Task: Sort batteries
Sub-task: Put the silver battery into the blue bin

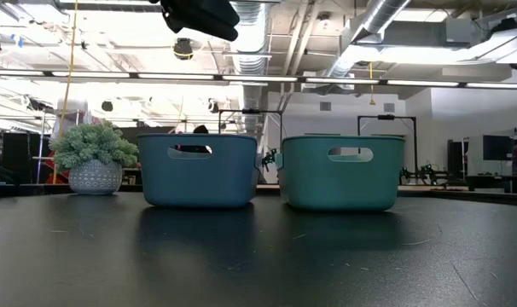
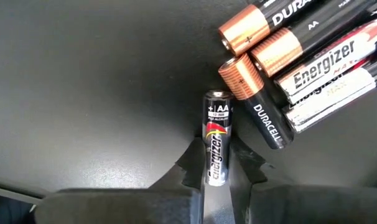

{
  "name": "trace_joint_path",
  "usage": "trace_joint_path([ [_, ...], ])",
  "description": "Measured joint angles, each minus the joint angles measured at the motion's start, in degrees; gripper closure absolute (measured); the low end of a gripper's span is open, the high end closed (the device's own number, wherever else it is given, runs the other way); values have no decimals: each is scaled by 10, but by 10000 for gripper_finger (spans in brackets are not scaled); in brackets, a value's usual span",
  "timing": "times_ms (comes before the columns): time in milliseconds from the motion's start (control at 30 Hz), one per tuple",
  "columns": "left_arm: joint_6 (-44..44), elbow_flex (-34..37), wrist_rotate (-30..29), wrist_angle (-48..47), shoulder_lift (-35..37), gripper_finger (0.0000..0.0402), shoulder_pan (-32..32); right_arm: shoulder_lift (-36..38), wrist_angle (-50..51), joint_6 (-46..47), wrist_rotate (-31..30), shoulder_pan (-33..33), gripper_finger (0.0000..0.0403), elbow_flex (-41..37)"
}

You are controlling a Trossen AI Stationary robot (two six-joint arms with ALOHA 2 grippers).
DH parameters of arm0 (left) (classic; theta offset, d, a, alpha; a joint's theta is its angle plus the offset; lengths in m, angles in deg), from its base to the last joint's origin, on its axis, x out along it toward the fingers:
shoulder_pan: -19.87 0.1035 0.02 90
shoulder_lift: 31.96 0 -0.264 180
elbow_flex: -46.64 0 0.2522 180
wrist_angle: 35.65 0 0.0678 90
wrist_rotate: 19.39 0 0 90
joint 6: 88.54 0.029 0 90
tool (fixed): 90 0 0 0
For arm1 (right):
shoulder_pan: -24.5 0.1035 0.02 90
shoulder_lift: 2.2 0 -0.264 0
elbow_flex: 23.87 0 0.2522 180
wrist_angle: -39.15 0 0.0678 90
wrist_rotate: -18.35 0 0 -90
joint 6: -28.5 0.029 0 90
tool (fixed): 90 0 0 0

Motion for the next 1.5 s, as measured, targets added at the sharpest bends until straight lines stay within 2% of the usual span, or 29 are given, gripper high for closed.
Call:
trace_joint_path([
  [133,33,0,0,0,0,244,0,-2,19,-3,-2,0,353,14],
  [333,35,0,0,0,0,244,0,-5,121,-5,-10,-1,354,67],
  [467,22,0,5,-2,0,244,-1,-4,142,-27,-26,-11,354,97],
  [633,14,0,67,-27,12,244,-1,-4,148,-86,-52,-42,354,130],
  [733,7,0,68,-61,23,244,-2,-3,169,-131,-69,-70,354,151],
  [933,17,15,67,-123,30,244,3,-3,191,-275,-103,-164,354,180],
  [1167,13,80,67,-154,49,244,12,-3,195,-465,-126,-296,354,239],
  [1333,17,149,67,-151,129,244,24,-2,162,-590,-131,-393,354,282],
  [1500,19,222,67,-137,262,244,50,-8,59,-696,-131,-478,354,309],
])
